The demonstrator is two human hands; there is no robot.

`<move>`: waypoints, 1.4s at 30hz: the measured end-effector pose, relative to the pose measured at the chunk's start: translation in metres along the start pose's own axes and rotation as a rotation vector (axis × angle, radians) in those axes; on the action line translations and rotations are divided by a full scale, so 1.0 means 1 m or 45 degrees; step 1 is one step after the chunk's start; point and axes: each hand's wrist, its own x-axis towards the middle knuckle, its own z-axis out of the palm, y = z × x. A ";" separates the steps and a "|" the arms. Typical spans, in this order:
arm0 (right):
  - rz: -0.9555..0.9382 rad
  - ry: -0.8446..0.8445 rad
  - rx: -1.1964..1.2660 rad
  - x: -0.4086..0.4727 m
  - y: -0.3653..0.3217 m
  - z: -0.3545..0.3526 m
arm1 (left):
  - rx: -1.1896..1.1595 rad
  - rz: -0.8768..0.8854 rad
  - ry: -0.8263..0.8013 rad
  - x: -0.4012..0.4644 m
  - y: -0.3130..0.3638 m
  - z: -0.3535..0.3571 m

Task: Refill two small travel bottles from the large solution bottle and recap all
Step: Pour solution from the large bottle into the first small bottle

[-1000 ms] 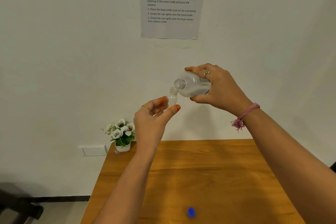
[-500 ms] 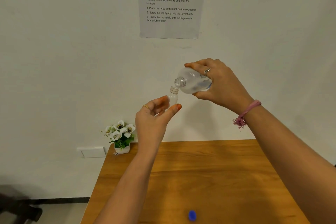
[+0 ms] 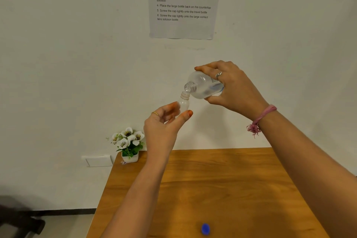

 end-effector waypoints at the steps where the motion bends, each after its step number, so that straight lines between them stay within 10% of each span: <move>1: -0.001 0.001 -0.002 0.000 0.000 0.000 | -0.004 -0.002 -0.001 0.000 0.000 0.000; 42: -0.081 -0.021 -0.065 0.006 -0.005 -0.006 | -0.038 -0.044 0.007 0.001 -0.005 -0.001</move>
